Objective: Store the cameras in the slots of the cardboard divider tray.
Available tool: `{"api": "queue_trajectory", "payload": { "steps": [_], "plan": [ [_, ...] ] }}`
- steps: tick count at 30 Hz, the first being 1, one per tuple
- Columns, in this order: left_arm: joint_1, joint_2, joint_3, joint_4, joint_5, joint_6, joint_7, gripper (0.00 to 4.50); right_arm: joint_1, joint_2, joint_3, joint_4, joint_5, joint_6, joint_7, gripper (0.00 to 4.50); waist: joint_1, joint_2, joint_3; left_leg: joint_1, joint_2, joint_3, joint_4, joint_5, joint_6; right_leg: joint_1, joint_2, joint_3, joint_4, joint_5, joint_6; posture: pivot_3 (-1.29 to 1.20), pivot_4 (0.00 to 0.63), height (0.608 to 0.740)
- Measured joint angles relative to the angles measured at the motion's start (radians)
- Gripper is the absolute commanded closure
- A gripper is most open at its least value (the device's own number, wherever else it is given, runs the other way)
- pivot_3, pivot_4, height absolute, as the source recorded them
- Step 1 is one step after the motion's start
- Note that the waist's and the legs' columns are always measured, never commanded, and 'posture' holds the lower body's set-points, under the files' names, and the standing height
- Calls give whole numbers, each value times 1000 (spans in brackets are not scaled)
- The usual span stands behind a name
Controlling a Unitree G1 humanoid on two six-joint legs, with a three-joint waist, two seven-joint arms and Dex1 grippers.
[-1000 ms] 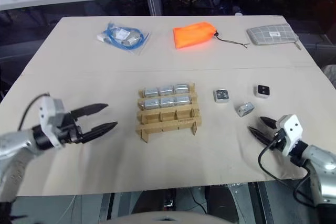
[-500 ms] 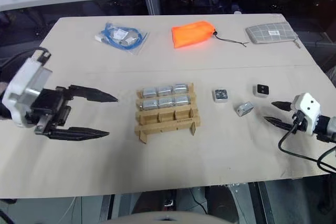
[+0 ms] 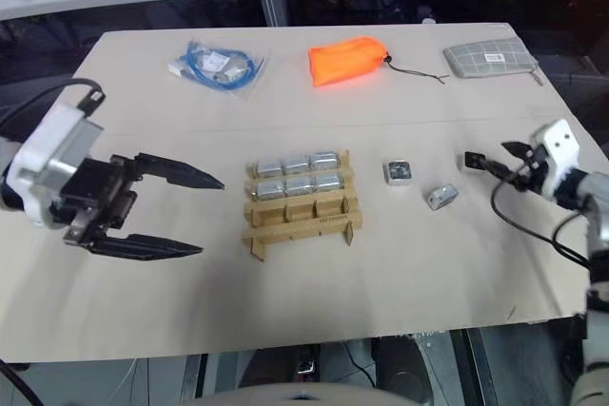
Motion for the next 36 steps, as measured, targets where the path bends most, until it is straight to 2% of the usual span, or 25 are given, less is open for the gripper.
{"api": "queue_trajectory", "payload": {
  "steps": [5, 8, 11, 12, 13, 20, 29, 30, 32, 36],
  "plan": [
    [40, -3, 23, 1, 22, -1, -7, 705, -4, 85, 1, -116, 2, 209, -163, 1505, 4, 0, 0, -1, 0, 0, 0, 0, 0, 0, -1, 0, -1, 0, 0, 0, 150, 740],
    [70, -6, 45, 0, 32, -1, -10, 705, 9, 95, -5, -191, 9, 327, -248, 1505, 5, 0, 1, -1, 0, 0, 0, 0, 0, 0, -1, -1, -1, 0, 0, 0, 150, 740],
    [83, -8, 60, 0, 36, -6, -14, 705, 48, 94, -10, -257, 10, 389, -289, 667, 4, 0, 1, -1, 0, -1, 0, 0, 0, 0, -1, -1, -1, 0, 0, 0, 150, 740],
    [87, -11, 60, 0, 40, -11, -16, 705, 64, 94, -10, -274, 9, 401, -300, 91, 4, 0, 1, -1, 0, 0, -1, 0, 0, 0, -1, -1, -1, 0, 0, 0, 150, 740],
    [90, -12, 60, 1, 43, -15, -17, 705, 72, 94, -10, -281, 9, 411, -307, 30, 3, 0, 1, -1, 0, 0, -1, 0, 0, 0, -1, -1, -1, 0, 0, 0, 150, 740],
    [90, -21, 60, 22, 73, -50, -39, 705, 101, 143, -20, -338, 22, 494, -384, 30, 1, 0, 1, -1, 0, 0, -1, 0, 0, 0, 0, 0, -1, 0, 0, 0, 150, 740],
    [87, -32, 52, 47, 96, -78, -57, 705, 87, 173, -37, -307, 26, 471, -422, 30, 0, 0, 0, 0, 0, 0, 0, 0, 0, 0, 0, 0, 0, 0, 0, 0, 150, 740],
    [89, -32, 52, 47, 99, -79, -58, 705, 87, 173, -34, -303, 21, 463, -422, 410, 0, 0, 0, 0, 0, 0, 0, 0, 1, 0, 0, 0, 0, 0, 0, 0, 150, 740],
    [95, -32, 54, 47, 100, -80, -59, 705, 87, 172, -30, -298, 12, 453, -422, 703, 0, 0, 0, 0, 0, 0, 0, 0, 1, 0, 0, 0, 0, 0, 0, 0, 150, 740],
    [106, -33, 55, 48, 104, -81, -64, 705, 88, 165, -26, -284, -16, 422, -424, 2458, 0, 0, 0, 0, 0, 0, -1, 0, 0, 0, 0, 0, 0, 0, 0, 0, 150, 740]
  ]
}}
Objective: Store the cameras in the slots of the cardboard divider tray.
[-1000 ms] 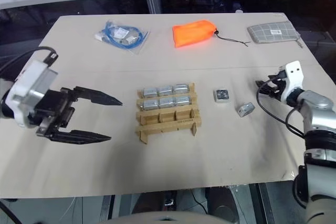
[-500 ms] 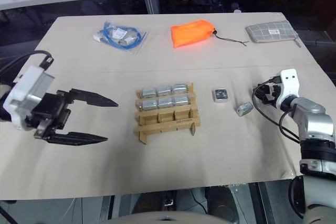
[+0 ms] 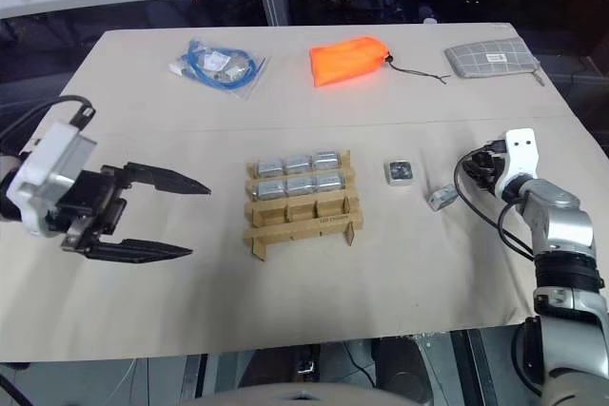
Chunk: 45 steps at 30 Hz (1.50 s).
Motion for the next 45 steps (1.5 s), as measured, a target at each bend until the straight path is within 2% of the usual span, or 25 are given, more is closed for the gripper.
{"api": "queue_trajectory", "payload": {
  "steps": [20, 26, 29, 34, 40, 45],
  "plan": [
    [-48, -66, -4, 24, 22, 8, 118, 705, 18, -1, 7, 17, -27, -83, 37, 2485, 0, 0, 0, 0, 0, 0, 0, 0, 0, 0, 0, 0, 0, 0, 0, 0, 150, 740],
    [-87, -151, -15, 26, -18, 62, 214, 705, 26, -38, 30, 3, -39, -203, 146, 2485, 0, 1, 0, 0, 0, 0, 0, 0, 0, 0, 0, 0, 0, 0, 0, 0, 150, 740],
    [-135, -228, -27, 38, -69, 119, 316, 705, 21, -83, 62, -107, -35, -284, 265, 2485, 1, 1, 0, 0, 0, -1, 0, 0, 0, 0, 0, 0, 0, 0, 0, 0, 150, 740],
    [-199, -336, -58, 89, -147, 265, 518, 705, -10, -81, 161, -305, -33, -394, 380, 2485, 0, 0, 1, 0, 1, -1, 0, 0, 0, 0, 0, 0, 0, 0, 0, 0, 150, 740],
    [-291, -553, -92, 137, -366, 513, 909, 705, -136, -15, 340, -443, -195, -660, 380, 2485, 3, -2, 2, -1, 0, -3, 2, 0, 0, 0, -2, -1, 1, 0, 0, 0, 150, 740],
    [-317, -630, -125, 127, -529, 592, 1073, 705, -183, 43, 432, -437, -307, -852, 356, 2485, 4, -5, 3, -1, 0, -4, 2, 0, -1, 1, -4, -3, 1, 0, 0, 0, 150, 740]
  ]
}}
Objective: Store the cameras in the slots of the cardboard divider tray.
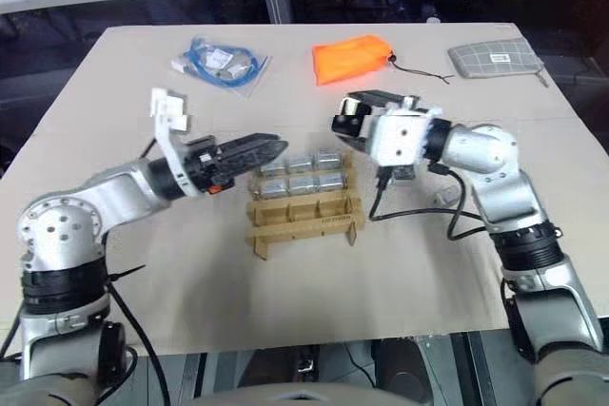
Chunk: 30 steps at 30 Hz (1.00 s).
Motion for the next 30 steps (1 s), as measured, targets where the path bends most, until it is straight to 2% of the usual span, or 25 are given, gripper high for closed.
{"api": "queue_trajectory", "payload": {
  "steps": [7, 14, 15, 16, 17, 18, 19, 21, 30],
  "plan": [
    [-26, -21, -7, -5, -90, 2, 96, 705, -14, 49, 90, 4, -62, -122, -6, 2485, -2, 0, 0, 1, -1, 0, 0, 0, -1, 0, 1, -1, 0, 0, 0, 0, 150, 740],
    [-75, 21, -31, 3, -168, 22, 129, 705, -19, 82, 125, 2, -87, -149, -16, 2485, -1, 0, 0, 1, -1, 0, 0, 1, -1, 1, 0, -1, 0, 0, 0, 0, 150, 740],
    [-80, 26, -35, 3, -181, 24, 135, 1234, -22, 82, 125, 3, -89, -151, -17, 2485, -2, 0, 0, 1, -1, 0, 0, 1, -1, 1, 0, -1, 0, 0, 0, 0, 150, 740],
    [-84, 29, -37, 3, -191, 26, 141, 1465, -26, 82, 125, 3, -90, -152, -18, 2485, -2, 0, 0, 1, -1, 0, 0, 1, -1, 1, 0, -1, 0, 0, 0, 0, 150, 740],
    [-88, 35, -40, 3, -208, 30, 153, 1955, -32, 82, 125, 4, -90, -153, -19, 2485, -2, 0, 0, 1, -1, 0, 0, 1, -1, 1, 0, -1, 0, 0, 0, 0, 150, 740],
    [-93, 45, -40, 6, -217, 31, 162, 2110, -36, 82, 125, 4, -89, -157, -21, 2485, -2, 0, 0, 1, -1, 0, 0, 1, -1, 1, 0, -1, 0, 0, 0, 0, 150, 740],
    [-96, 57, -39, 7, -229, 31, 161, 2760, -36, 81, 124, 7, -80, -159, -26, 2485, -2, 0, 0, 1, -1, -1, 0, 1, -1, 1, 0, -1, 0, 0, 0, 0, 150, 740],
    [-99, 69, -33, 6, -234, 25, 157, 3201, -36, 80, 122, 11, -68, -160, -35, 2485, -2, 0, 0, 1, -1, 0, 0, 1, -1, 1, 0, -1, 0, 0, 0, 0, 150, 740],
    [-91, 94, -45, 9, -223, 11, 102, 3201, -36, 73, 125, 17, -65, -174, -40, 2485, -2, 0, 0, 1, -1, 0, 0, 1, -1, 1, 1, -1, 0, 0, 0, 0, 150, 740]
  ]
}}
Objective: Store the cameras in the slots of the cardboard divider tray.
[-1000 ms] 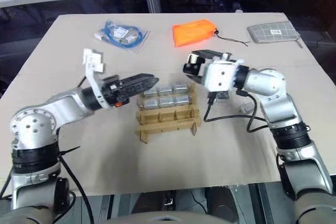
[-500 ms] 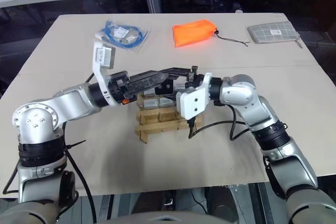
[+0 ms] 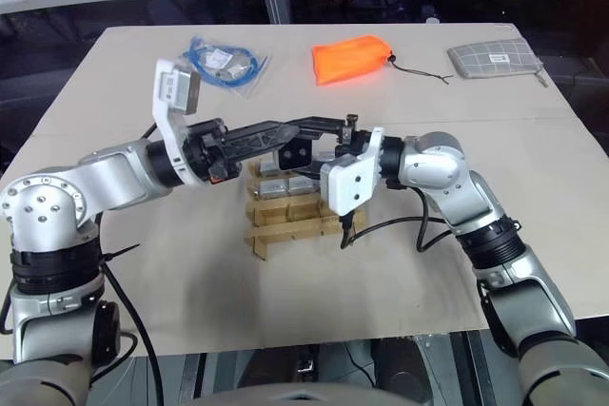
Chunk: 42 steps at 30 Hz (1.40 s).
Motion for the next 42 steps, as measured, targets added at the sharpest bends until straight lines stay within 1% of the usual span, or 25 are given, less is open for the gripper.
{"api": "queue_trajectory", "payload": {
  "steps": [3, 4, 5, 6, 7, 8, 9, 10, 13, 22, 25, 30, 31, 32, 36, 37, 39, 40, 41, 42],
  "plan": [
    [3, 2, -3, 7, 21, -4, -25, 3201, 0, 0, 2, -1, -7, 1, 0, 2485, 1, 0, 0, 0, 0, 0, 0, 0, 0, 0, 0, 0, 0, 0, 0, 0, 150, 740],
    [3, 3, -6, 8, 31, -6, -36, 2336, 0, 0, 2, -1, -10, 1, 0, 2485, 1, 0, 0, 0, 0, 0, 0, 0, 0, 0, 0, 0, 0, 0, 0, 0, 150, 740],
    [7, 18, -18, 7, 51, -2, -52, 2088, 0, -1, 2, -2, -19, 6, -3, 2485, 0, 0, 0, 0, 0, 0, 0, 0, 0, 0, 0, 0, 0, 0, 0, 0, 150, 740],
    [22, 32, -37, 5, 69, 11, -68, 1558, 0, -6, -5, 1, -24, 18, -12, 2485, 0, 0, 0, 0, 0, 0, 0, 0, 0, 0, 0, 0, 0, 0, 0, 0, 150, 740],
    [31, 32, -46, 6, 84, 12, -75, 1205, 0, -11, -9, 2, -27, 23, -16, 2485, 0, 0, 0, 0, 0, 0, 0, 0, 0, 0, 0, 0, 0, 0, 0, 0, 150, 740],
    [33, 32, -56, 6, 103, 12, -82, 646, 0, -14, -11, 2, -28, 25, -18, 2485, 1, -1, 1, 0, 0, 0, 0, 0, 0, 0, 0, -1, 0, 0, 0, 0, 150, 740],
    [34, 34, -64, 6, 120, 12, -95, 188, -1, -14, -12, 2, -28, 27, -20, 2485, 1, -2, 1, 0, 0, 0, 0, 0, 0, 0, 0, -1, 0, 0, 0, 0, 150, 740],
    [35, 36, -65, 5, 126, 12, -109, 39, -1, -14, -12, 2, -29, 29, -22, 2485, 0, -2, 1, 0, 0, 0, 0, 0, 0, 0, 0, 0, 0, 0, 0, 0, 150, 740],
    [47, 46, -65, 1, 127, 14, -147, 39, -1, -15, -12, 2, -31, 35, -23, 2485, 0, -2, 1, 0, 0, 0, 0, 0, 0, 0, 0, 0, -1, 0, 0, 0, 150, 740],
    [51, 38, -65, 2, 149, 0, -149, 39, -1, -14, -12, -1, -32, 46, -24, 2485, 0, -2, 1, 0, 0, 0, 0, 0, 0, 0, 0, 0, 0, 0, 0, 0, 150, 740],
    [47, 26, -63, 5, 160, -8, -146, 853, 0, -14, -12, -6, -32, 48, -24, 2485, 0, -2, 1, 0, 0, 0, 0, 0, 0, 0, 0, 0, 0, 0, 0, 0, 150, 740],
    [39, 13, -61, 7, 174, -20, -136, 3158, 0, -13, -11, -23, -28, 52, -22, 2485, 0, -2, 1, 0, 0, 0, 0, 0, 0, 0, 0, 0, 0, 0, 0, 0, 150, 740],
    [39, 13, -60, 6, 180, -20, -136, 3555, 0, -14, -11, -23, -22, 61, -20, 2485, 0, -2, 1, 0, 0, 0, 0, 0, 0, 0, 0, 0, 0, 0, 0, 0, 150, 740],
    [37, 13, -60, 1, 186, -20, -138, 3663, 2, -14, -11, -22, -12, 68, -17, 2485, 0, -3, 2, 0, 0, 0, 0, 0, 0, 0, 0, 0, 0, 0, 0, 0, 150, 740],
    [35, 12, -60, 0, 188, -20, -139, 3664, 3, -15, -11, -28, 5, 91, -12, 2485, 0, -3, 2, 0, 0, 0, 0, 0, 0, 0, 0, 0, 0, 0, 0, 0, 150, 740],
    [35, 11, -60, 0, 188, -19, -141, 3664, 8, -17, -11, -39, 9, 104, -11, 1463, 0, -3, 2, 0, 0, 0, 0, 0, 0, 0, 0, 0, 0, 0, 0, 0, 150, 740],
    [35, 4, -60, 3, 185, -18, -143, 3664, 12, -18, -11, -62, 8, 125, -7, 589, 0, -3, 2, 0, 0, 0, 0, 0, 0, 0, 0, 0, 0, 0, 0, 0, 150, 740],
    [35, 1, -60, 3, 184, -17, -145, 3664, 13, -18, -11, -64, 9, 134, -4, 211, 0, -3, 2, 0, 0, 0, 0, 0, 0, 0, 0, 0, 0, 0, 0, 0, 150, 740],
    [35, 1, -60, 3, 182, -16, -145, 3664, 17, -18, -11, -65, 9, 138, -2, 60, 0, -3, 2, 0, 0, 0, 0, 0, 0, 0, 0, 0, 0, 0, 0, 0, 150, 740],
    [35, 1, -60, 3, 177, -15, -146, 3664, 22, -18, -11, -66, 11, 146, 0, 60, 0, -3, 2, 0, 0, 0, 0, 0, 0, 0, 0, 0, 0, 0, 0, 0, 150, 740]
  ]
}}
